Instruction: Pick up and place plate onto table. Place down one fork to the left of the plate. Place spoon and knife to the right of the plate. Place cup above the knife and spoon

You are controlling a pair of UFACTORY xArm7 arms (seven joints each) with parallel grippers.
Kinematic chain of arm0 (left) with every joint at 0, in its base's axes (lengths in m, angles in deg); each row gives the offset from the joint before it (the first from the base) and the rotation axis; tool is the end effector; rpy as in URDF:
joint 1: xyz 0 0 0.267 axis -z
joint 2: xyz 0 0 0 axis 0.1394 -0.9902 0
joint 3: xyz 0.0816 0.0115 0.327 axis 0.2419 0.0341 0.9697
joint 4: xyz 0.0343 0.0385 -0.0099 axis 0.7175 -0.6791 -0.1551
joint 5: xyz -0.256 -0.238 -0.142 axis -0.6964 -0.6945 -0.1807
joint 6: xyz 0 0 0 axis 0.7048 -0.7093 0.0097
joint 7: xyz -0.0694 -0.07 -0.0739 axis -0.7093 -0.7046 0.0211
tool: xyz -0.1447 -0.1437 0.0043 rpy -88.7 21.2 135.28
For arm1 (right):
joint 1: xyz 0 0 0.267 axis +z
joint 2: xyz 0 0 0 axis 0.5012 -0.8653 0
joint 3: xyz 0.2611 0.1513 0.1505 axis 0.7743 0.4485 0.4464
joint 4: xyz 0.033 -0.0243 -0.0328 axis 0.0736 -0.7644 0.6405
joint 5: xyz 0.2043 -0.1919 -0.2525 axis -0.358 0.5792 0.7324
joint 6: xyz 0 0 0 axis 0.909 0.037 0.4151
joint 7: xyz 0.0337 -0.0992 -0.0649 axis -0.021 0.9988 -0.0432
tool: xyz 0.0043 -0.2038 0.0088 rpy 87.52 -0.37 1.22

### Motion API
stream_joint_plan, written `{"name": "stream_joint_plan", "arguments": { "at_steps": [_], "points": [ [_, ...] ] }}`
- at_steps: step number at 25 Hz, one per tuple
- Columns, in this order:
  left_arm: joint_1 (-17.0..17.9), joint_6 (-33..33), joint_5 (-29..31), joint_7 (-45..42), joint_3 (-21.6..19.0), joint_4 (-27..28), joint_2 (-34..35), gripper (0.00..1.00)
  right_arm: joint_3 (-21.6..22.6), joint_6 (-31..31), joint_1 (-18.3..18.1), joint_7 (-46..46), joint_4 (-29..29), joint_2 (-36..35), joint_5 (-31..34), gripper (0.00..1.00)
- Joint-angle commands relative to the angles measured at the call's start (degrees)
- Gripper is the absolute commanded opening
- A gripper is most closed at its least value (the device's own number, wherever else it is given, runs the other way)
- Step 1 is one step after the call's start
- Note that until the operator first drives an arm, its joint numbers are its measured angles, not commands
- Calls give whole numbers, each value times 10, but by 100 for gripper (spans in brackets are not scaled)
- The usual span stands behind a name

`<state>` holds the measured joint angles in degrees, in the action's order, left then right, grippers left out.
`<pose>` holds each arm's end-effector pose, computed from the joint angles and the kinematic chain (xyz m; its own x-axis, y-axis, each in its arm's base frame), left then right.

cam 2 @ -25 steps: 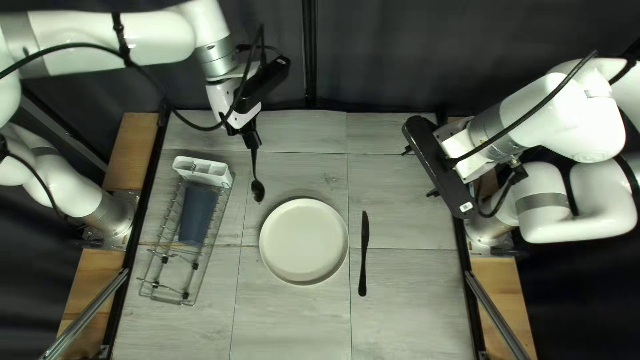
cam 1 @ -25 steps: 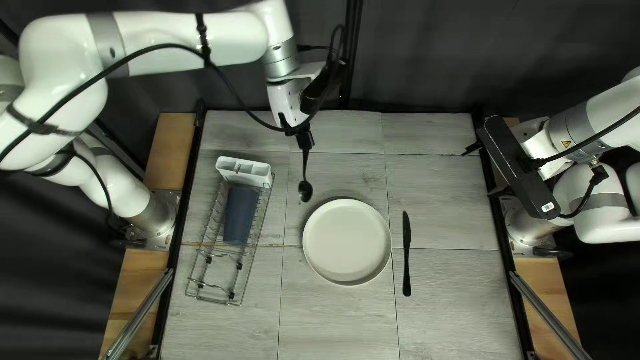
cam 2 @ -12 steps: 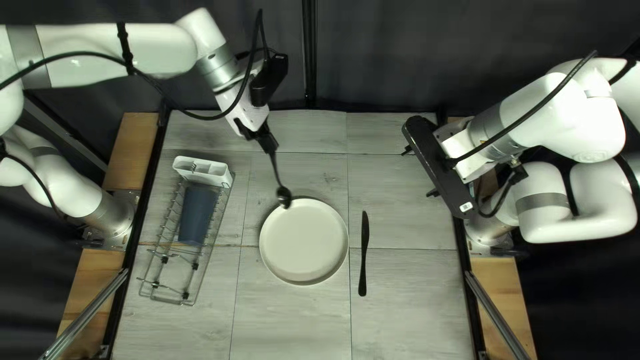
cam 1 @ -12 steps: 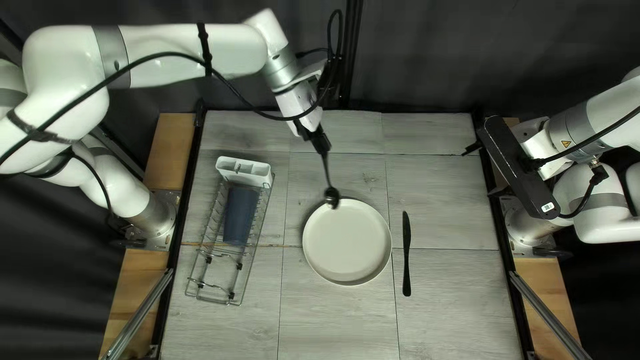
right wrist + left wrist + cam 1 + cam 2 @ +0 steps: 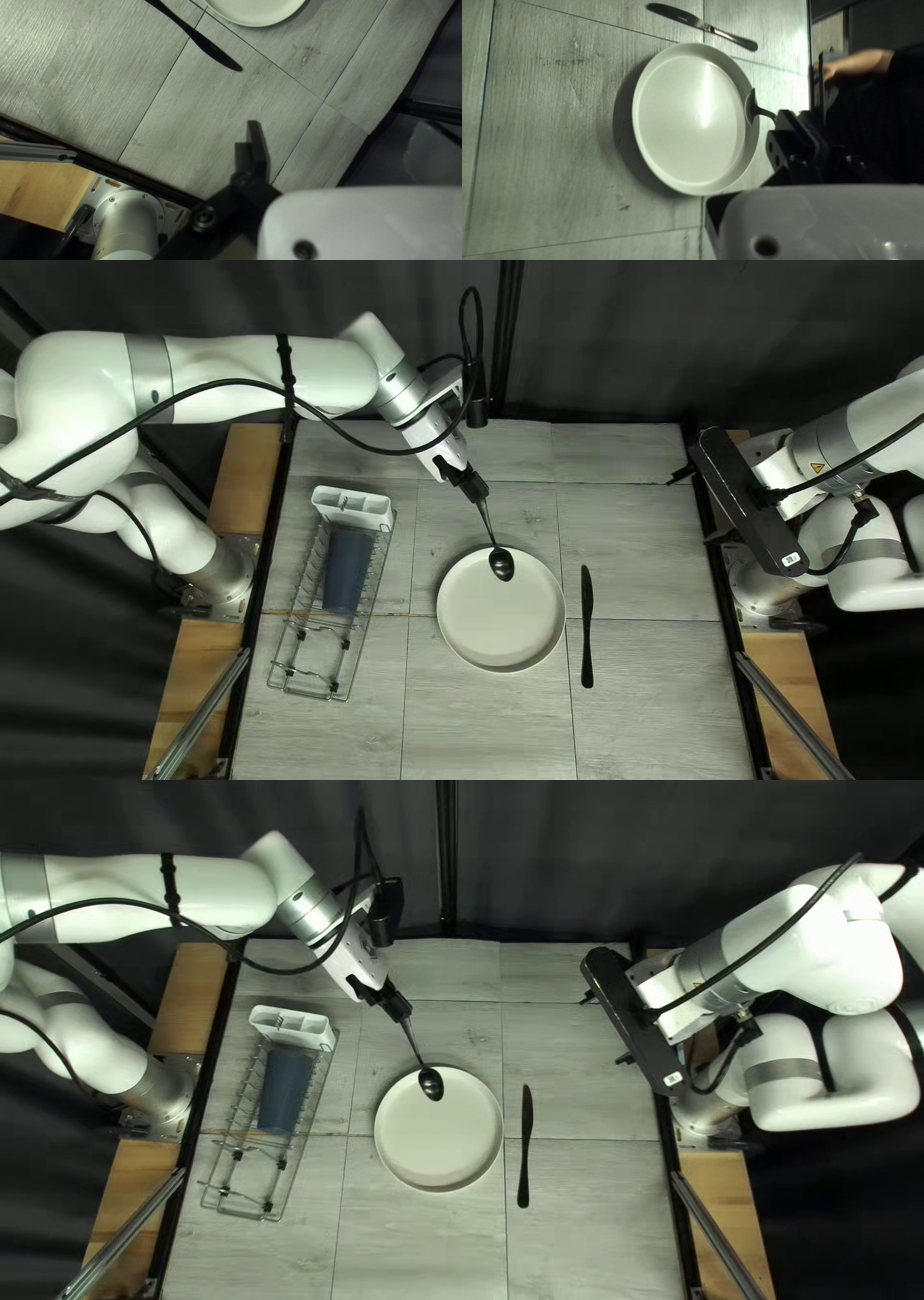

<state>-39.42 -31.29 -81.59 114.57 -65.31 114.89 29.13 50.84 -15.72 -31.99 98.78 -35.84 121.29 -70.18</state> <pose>0.5580 0.0710 0.2971 0.6890 0.5146 0.5104 0.1463 -0.7885 0.5974 0.2886 0.0003 0.3429 0.7722 0.5848 0.2485 0.5148 -0.8050 0.2948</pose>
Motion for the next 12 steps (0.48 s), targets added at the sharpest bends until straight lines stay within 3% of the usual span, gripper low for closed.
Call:
{"name": "stream_joint_plan", "arguments": {
  "at_steps": [1, 4, 12],
  "points": [
    [31, 105, -115, -69, -44, -67, 64, 0, 0, 0, 0, 0, 0, 0, 0, 100],
    [40, 153, -125, -121, -75, -75, 81, 0, 0, 0, 0, 0, 0, 0, 0, 100],
    [40, 153, -125, -121, -75, -75, 81, 0, 0, 0, 0, 0, 0, 0, 0, 100]
  ]
}}
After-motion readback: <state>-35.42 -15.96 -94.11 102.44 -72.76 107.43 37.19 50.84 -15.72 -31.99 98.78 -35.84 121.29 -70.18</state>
